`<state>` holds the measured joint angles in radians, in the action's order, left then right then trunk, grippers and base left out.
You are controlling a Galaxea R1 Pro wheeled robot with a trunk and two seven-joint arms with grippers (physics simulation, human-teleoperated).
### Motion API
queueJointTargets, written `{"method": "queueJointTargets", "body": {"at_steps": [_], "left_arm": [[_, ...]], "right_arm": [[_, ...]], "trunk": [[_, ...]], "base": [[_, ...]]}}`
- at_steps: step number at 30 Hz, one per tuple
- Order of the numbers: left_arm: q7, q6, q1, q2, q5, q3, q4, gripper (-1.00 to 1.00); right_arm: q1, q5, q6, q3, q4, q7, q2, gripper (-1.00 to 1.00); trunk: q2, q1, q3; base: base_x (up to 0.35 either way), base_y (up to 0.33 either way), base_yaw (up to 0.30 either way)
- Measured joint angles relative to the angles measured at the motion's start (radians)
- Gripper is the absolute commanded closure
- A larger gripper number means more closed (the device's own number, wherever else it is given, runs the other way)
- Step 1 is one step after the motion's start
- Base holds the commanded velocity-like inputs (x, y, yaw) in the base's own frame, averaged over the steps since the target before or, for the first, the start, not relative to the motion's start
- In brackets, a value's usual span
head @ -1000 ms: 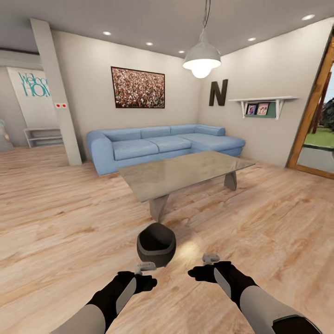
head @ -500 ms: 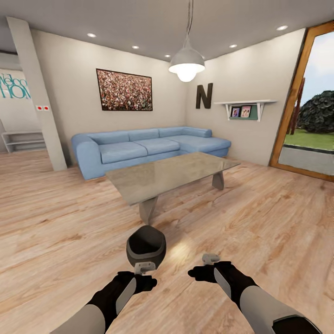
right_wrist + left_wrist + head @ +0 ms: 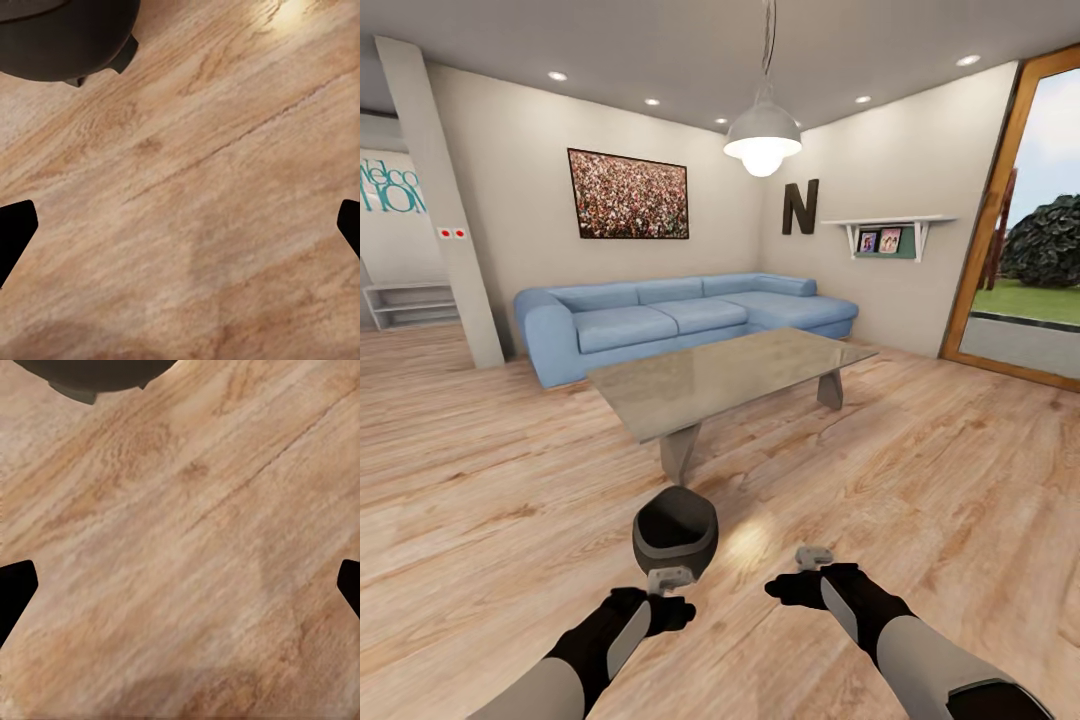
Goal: Place each of the two pumpkins and all three candles from the living room inside a cabinet in the living room (use any cabinet), then make sure every cabinet is closed, and position the cauldron so it is next to a table in the living room.
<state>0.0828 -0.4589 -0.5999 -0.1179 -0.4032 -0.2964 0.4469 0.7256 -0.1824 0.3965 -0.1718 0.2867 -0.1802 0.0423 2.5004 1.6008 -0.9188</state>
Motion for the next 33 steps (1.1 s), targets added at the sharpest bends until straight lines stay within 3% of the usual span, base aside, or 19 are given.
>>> {"method": "queueJointTargets", "body": {"at_steps": [3,6,10,15,18,25,33], "left_arm": [[0.000,0.008,0.000,0.000,-0.036,0.001,-0.024,-1.00],[0.000,0.027,0.000,0.002,-0.109,0.001,-0.030,-1.00],[0.000,0.033,0.000,0.003,-0.154,-0.001,-0.034,-1.00],[0.000,0.034,0.000,0.003,-0.158,-0.002,-0.044,-1.00],[0.000,0.040,0.000,0.003,-0.157,-0.003,-0.099,-1.00],[0.008,0.117,0.000,0.003,-0.152,-0.003,-0.140,-1.00],[0.011,0.113,0.000,0.009,-0.155,-0.005,-0.159,-1.00]], "right_arm": [[0.000,0.001,-0.001,0.000,0.000,-0.001,0.001,-1.00],[0.000,0.003,-0.003,-0.001,0.000,-0.002,0.001,-1.00],[0.000,0.011,-0.010,-0.004,-0.001,-0.004,0.006,-1.00],[0.000,0.012,-0.010,-0.006,-0.001,-0.002,0.010,-1.00],[0.000,0.014,-0.010,-0.006,0.000,-0.002,0.008,-1.00],[0.000,0.014,-0.010,-0.006,0.001,0.000,0.003,-1.00],[-0.003,0.013,-0.010,-0.007,-0.014,0.005,0.006,-1.00]], "trunk": [[0.000,0.000,0.000],[0.000,0.000,0.000],[-0.008,-0.005,0.011],[-0.043,-0.024,0.026],[-0.064,-0.036,0.036],[-0.113,-0.063,0.058],[-0.169,-0.093,0.083]], "base": [[0.000,0.000,0.000],[0.000,0.000,0.000],[0.000,0.000,0.000],[0.000,0.000,0.000],[0.000,0.000,0.000],[0.000,0.000,0.000],[0.000,0.000,0.000]]}}
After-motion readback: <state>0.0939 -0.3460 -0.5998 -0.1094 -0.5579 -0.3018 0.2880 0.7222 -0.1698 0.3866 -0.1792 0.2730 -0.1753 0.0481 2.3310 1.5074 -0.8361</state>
